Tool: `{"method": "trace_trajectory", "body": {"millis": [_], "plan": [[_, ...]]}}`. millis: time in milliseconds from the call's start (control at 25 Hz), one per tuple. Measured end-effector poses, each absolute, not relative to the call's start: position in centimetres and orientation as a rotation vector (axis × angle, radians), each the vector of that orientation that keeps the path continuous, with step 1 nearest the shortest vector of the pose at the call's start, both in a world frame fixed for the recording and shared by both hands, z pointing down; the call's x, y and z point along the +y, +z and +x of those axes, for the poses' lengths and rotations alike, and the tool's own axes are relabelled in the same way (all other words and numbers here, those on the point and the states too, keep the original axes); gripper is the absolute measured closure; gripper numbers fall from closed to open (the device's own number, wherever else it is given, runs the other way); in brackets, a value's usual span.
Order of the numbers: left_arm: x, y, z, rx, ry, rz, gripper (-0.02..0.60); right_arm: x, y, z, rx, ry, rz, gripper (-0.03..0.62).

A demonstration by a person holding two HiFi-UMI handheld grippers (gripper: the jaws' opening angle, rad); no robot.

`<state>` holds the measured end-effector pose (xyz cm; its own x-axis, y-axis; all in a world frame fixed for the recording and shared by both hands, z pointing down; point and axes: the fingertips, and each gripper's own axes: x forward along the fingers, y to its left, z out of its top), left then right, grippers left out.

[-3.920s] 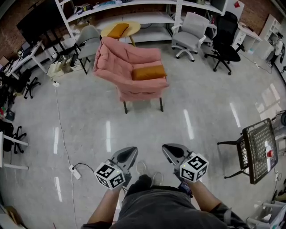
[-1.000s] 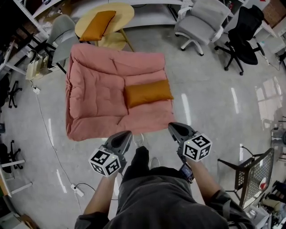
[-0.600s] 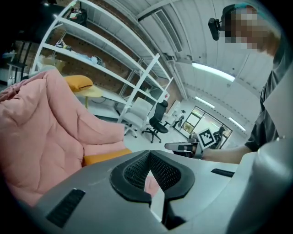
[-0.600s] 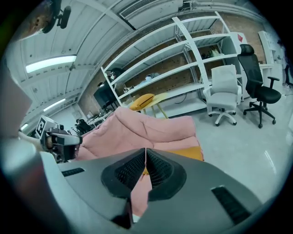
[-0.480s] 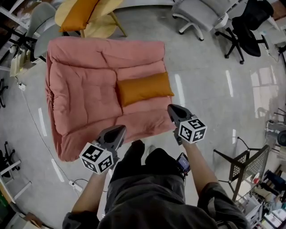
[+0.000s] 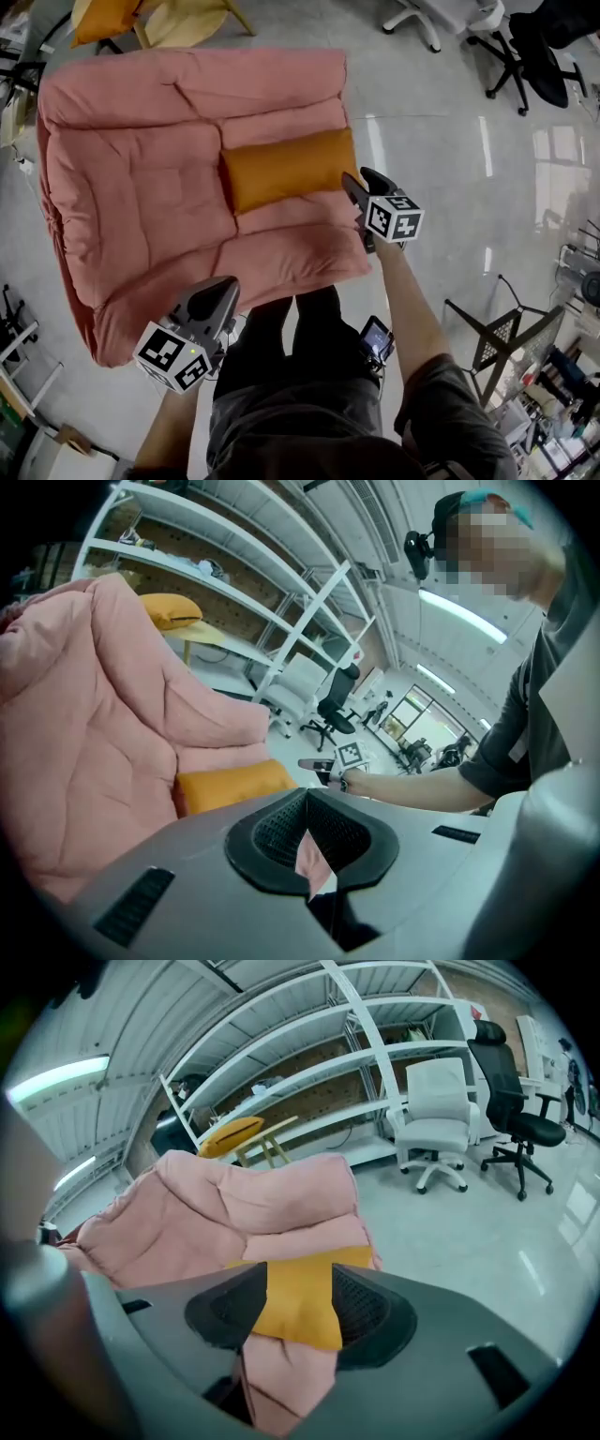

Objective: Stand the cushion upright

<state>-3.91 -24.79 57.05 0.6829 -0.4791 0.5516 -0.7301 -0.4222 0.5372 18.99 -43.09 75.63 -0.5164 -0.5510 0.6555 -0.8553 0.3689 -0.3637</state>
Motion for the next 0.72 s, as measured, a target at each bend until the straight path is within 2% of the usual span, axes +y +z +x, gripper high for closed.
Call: {"method": "trace_trajectory", "body": {"millis": [280, 440, 480, 560, 720], "plan": [[-25.8, 60.7, -3.4, -0.971, 0.433, 1.992, 0.572, -46.7, 87.5, 21.4, -2.107, 1.237, 1.168, 0.337], [-26.8, 62.4, -4.0, -0.985, 0.427, 1.963, 0.572, -46.6, 91.3, 20.2, -2.124, 1.525, 1.044, 0.333], [-26.9, 62.6, -3.9, -0.992, 0.422, 1.957, 0.572, -46.7, 91.3, 19.9, -2.144, 1.512, 1.014, 0.351], [-27.1, 62.3, -3.4, -1.010, 0.406, 1.947, 0.572, -46.8, 90.2, 19.5, -2.179, 1.422, 0.978, 0.429], [-25.8, 60.1, -3.7, -1.013, 0.374, 1.951, 0.572, -44.7, 85.2, 17.6, -2.232, 1.347, 0.978, 0.453]]}}
